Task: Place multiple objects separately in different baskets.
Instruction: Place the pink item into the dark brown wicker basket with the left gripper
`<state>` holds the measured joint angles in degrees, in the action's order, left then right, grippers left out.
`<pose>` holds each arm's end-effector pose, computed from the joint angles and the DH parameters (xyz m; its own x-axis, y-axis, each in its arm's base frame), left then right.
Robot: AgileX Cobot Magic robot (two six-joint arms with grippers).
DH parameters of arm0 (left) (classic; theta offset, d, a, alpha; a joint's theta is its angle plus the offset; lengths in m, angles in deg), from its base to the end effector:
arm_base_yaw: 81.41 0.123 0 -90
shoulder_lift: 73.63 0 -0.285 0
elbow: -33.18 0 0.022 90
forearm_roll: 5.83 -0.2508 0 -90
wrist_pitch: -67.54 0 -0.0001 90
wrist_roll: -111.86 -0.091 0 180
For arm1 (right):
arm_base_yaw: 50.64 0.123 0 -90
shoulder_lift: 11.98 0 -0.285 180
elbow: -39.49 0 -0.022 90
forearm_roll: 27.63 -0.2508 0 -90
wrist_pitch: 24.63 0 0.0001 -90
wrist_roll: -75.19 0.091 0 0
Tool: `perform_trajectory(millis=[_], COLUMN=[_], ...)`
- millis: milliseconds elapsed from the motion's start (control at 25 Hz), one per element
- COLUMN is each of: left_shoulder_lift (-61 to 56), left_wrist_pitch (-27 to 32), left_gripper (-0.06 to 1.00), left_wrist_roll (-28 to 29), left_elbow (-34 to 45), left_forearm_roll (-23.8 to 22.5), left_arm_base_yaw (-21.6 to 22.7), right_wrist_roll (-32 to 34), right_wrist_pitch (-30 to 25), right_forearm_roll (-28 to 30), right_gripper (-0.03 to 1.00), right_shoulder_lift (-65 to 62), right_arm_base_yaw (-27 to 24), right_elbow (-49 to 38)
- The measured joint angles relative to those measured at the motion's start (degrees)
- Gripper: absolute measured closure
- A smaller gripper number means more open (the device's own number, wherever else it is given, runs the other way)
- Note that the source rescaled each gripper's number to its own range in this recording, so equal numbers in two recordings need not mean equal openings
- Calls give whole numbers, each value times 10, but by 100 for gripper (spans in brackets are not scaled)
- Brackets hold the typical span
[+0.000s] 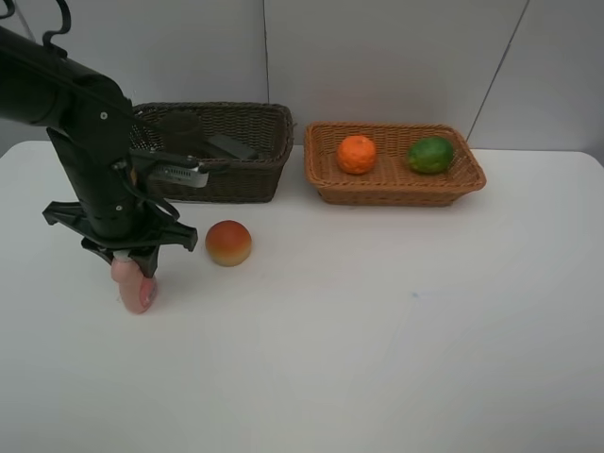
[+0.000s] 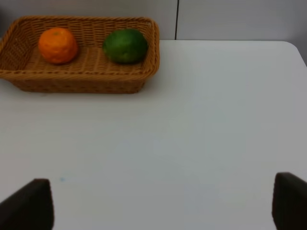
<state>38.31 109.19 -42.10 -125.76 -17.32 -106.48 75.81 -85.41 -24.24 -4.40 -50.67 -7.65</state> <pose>0.2896 -0.1222 0.1427 -0.9816 0.1319 -0.1379 0.1195 0.9883 0.0948 -0.0085 -0.0047 0.2843 -0.4306 -0.0178 -0.9024 0.0393 0.9985 -0.0385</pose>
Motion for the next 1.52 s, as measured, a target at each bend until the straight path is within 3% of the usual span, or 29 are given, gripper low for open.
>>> perform_trajectory(millis=[520,1040,1160,1520], left_shoulder_lift=[-79,-83,-83,-66], left_wrist_pitch=[8,54,28,-132], left_gripper=[54,54,54,54], left_wrist_roll=[-30,-73,-91,-106], left_elbow=[-10,-190,-229,-272], left_forearm_roll=[0,3,3,-38], left_arm_base_yaw=[0,-6,-6,-6], right_wrist_roll=[0,0,0,0], right_wrist_pitch=[0,0,0,0], right_forearm_roll=[0,0,0,0], right_gripper=[-3,-3,-3,-3], right_shoulder_lift=[0,0,0,0], right_arm_base_yaw=[0,0,0,0], right_elbow=[0,0,0,0])
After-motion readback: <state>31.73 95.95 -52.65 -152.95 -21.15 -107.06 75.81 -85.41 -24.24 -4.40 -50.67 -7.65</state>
